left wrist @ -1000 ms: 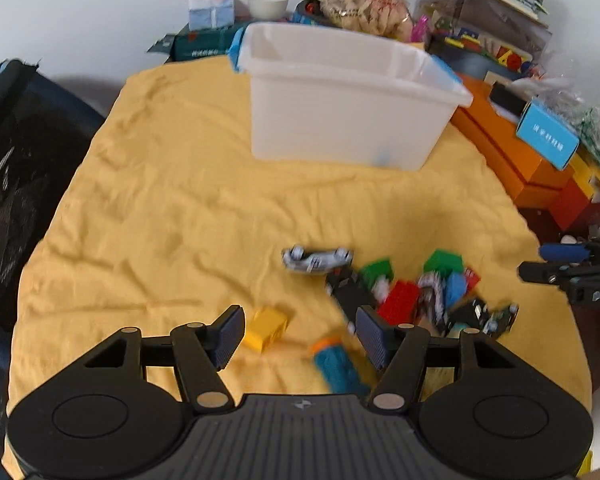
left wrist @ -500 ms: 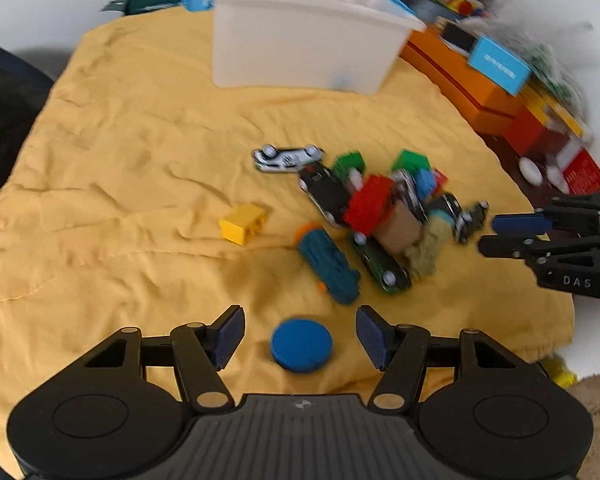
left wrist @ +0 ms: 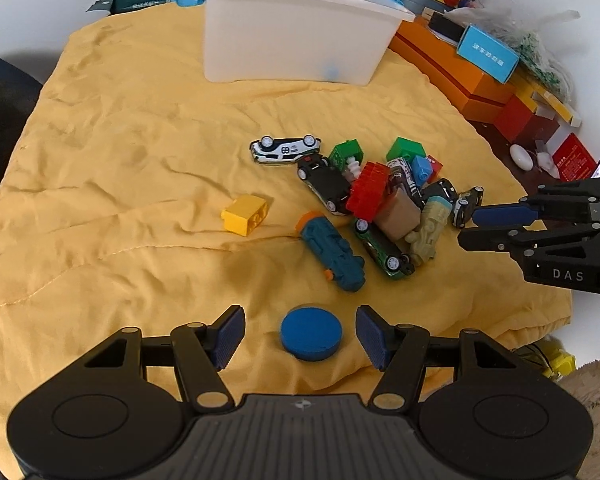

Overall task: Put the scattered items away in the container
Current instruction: 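Grasp the blue round disc with the left tool while the right tool grasps the small yellow brick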

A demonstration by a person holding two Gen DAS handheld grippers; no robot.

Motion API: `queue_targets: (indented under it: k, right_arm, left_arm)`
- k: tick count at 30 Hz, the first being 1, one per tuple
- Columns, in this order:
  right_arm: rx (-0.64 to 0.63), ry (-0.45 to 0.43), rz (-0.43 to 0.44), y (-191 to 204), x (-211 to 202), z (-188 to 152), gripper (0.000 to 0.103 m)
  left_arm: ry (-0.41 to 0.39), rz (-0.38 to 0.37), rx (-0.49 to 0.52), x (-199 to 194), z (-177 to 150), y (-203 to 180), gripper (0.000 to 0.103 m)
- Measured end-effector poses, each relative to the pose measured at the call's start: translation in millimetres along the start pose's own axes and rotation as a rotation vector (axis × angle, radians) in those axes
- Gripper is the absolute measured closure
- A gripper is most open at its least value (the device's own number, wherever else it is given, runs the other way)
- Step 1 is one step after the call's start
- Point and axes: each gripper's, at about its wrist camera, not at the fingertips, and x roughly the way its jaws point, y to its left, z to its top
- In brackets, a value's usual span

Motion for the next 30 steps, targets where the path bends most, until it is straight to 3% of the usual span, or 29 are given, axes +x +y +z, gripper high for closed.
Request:
queue_targets:
  k: [10,13,19,30]
  right_arm:
    - [0.006,0.023,0.02,7.2,3.0,-8.4,0.071]
    - [0.011,0.026,0.014,7.7,2.8,-10.2,0.071]
    - [0.024,0.014,0.003,6.6,-2.3,-11.9,0.07]
    - [-0.002,-0.007,0.031,14.1,-1.4,-6.5,0.07]
  left_arm:
    - [0.046,-0.045,0.033,14.1,-11.7,-4.1,0.047]
    - [0.052,-0.052,0.06,30.7,-8.5,-5.8,0.06]
    - [0.018,-0.018,0.186,36.7,1.5,-23.1,0.061]
    - [-0.032,-0.005,0.124,16.4,8.2,-14.3,0.061]
